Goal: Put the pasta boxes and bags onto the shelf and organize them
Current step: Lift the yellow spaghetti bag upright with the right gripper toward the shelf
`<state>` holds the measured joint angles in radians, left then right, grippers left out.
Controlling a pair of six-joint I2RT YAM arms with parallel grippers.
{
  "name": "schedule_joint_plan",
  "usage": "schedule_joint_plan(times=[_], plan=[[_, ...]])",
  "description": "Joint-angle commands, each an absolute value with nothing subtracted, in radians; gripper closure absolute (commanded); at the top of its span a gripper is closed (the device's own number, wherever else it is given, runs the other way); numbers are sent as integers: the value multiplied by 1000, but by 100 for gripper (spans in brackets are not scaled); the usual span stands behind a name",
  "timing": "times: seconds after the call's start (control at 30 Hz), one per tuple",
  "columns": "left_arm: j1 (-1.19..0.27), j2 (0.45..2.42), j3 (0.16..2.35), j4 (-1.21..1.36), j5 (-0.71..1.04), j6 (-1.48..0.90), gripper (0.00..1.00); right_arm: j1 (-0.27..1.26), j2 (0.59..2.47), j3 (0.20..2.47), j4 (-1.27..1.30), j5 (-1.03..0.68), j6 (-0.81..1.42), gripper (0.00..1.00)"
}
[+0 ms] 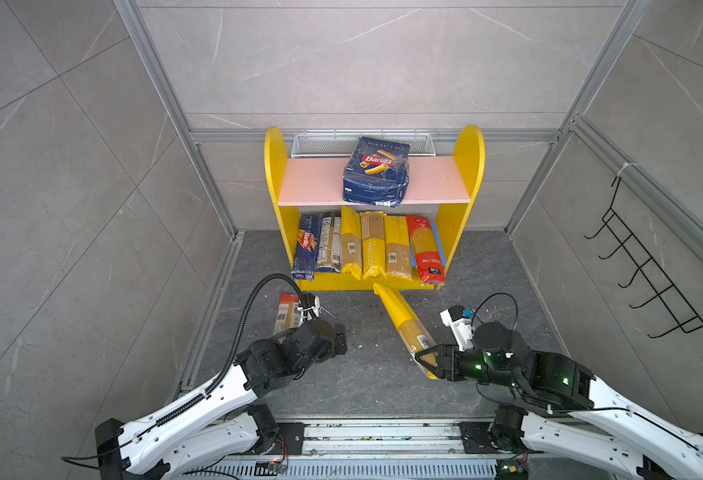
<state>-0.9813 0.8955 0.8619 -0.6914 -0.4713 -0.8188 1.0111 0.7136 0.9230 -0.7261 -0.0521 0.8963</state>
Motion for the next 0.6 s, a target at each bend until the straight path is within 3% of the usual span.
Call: schedule_joint_plan(times=[0.0,0.57], plan=[[-971,920,927,-648,-499,-747,0,1006,687,1054,-691,11,826,100],[-822,1011,992,-548,-286,-660,0,1005,848,1507,-867,200,677,100]])
